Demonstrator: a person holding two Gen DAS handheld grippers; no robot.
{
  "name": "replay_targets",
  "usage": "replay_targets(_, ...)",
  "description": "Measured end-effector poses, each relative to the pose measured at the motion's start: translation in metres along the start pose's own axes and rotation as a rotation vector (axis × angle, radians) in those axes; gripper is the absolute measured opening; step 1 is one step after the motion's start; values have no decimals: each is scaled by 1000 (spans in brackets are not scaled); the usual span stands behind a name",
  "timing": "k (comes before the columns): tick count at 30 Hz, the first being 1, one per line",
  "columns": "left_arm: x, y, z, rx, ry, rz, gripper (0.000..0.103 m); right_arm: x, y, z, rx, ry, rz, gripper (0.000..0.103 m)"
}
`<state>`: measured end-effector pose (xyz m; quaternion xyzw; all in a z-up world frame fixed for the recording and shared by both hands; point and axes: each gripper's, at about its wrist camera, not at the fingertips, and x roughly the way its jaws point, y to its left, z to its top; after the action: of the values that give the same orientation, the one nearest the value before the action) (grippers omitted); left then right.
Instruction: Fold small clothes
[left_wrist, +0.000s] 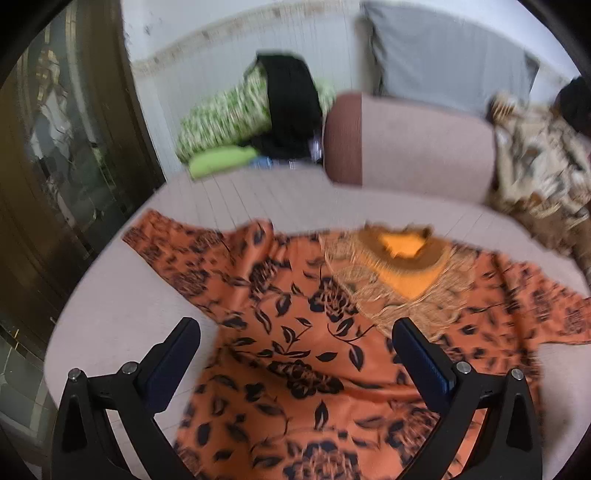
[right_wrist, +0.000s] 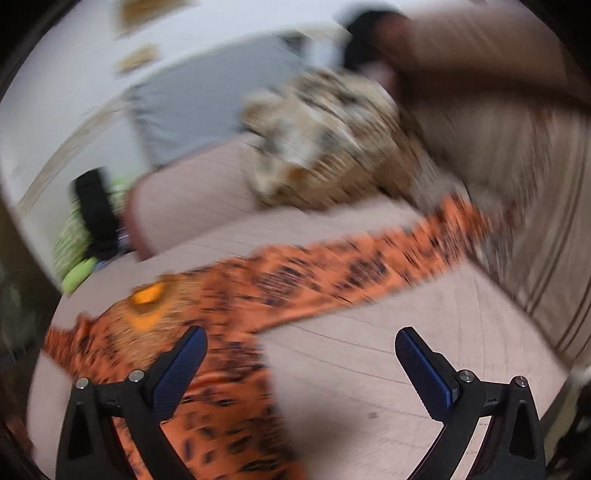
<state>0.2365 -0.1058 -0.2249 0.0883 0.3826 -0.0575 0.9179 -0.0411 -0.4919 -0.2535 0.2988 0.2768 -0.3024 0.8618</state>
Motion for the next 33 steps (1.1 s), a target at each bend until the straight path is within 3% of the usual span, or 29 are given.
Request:
replay_targets(6,67,-8,-7,20,30,16,103,68,-128,48,356,-22,-38,101)
replay_targets(10,83,-7,-4,39,-25,69,103,108,-188,69,591,-40,-43,82)
replay_targets(15,86,-12,-1,53,-48,49,103,136,-216,84,688,-105,-88,78)
replay_targets(17,90,-20,-3,89,-53,70,103,144,-216,93,662,-119,-93,72)
replay_targets(19,94,-25,-2,108,-46,67,103,155,-216,99,640,-115,-86,52)
replay_targets(21,97,-27,-1,105,-46,58,103,165,-220,104,636,-112,-91,21)
replay_targets(23,98,-25,1,85,-44,58,103,165,-222,102,656,-124,-82,8)
replay_targets(27,92,-8,11,8,-52,66,103,139,-182,111,563,-198,9,6)
replay_targets(30,83,13,19,-50,-69,75,103,123,-123,126,481,-175,145,6)
replay_targets(33,74,45,26,-88,-99,143,103,107,-38,130,359,-137,280,6)
